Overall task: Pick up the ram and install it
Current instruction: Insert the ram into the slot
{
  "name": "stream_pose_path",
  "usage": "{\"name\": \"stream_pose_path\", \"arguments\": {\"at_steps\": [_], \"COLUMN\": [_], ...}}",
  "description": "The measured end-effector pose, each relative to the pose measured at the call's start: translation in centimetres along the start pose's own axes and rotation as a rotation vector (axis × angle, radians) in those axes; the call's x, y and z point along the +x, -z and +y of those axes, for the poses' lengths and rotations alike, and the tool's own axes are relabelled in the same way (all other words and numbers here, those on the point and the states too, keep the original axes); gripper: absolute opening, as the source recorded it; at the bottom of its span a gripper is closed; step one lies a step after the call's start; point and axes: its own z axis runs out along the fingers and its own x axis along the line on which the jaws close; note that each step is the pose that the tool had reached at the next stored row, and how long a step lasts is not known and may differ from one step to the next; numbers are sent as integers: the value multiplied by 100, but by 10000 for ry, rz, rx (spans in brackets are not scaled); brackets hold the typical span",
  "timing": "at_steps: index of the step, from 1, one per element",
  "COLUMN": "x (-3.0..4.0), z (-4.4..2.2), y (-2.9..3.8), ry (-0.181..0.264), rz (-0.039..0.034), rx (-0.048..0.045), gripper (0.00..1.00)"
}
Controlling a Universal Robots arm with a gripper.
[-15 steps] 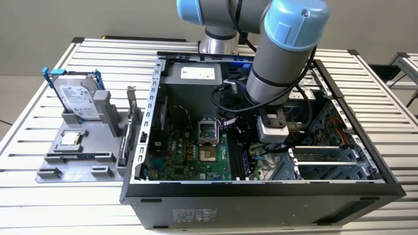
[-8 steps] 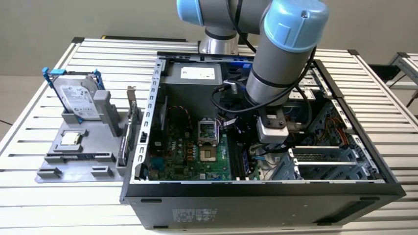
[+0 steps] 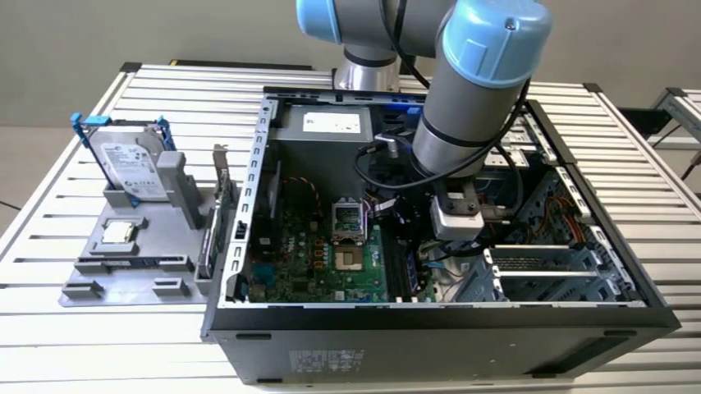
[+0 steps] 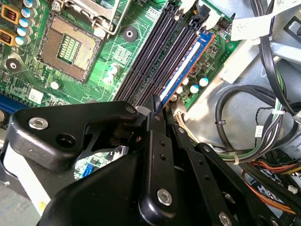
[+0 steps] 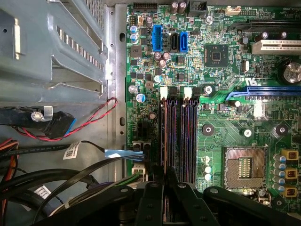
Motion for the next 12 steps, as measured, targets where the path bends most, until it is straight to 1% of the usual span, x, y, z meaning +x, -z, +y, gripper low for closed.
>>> {"name": "stream_pose_path", "arguments": {"at_steps": [2, 3, 12], "x": [0, 1, 0], "z": [-1, -2, 0], "y": [-1, -3, -1], "ry": [0, 0, 0], "rz": [1, 1, 0], "rx": [6, 10, 1], "gripper": [0, 100, 100]}}
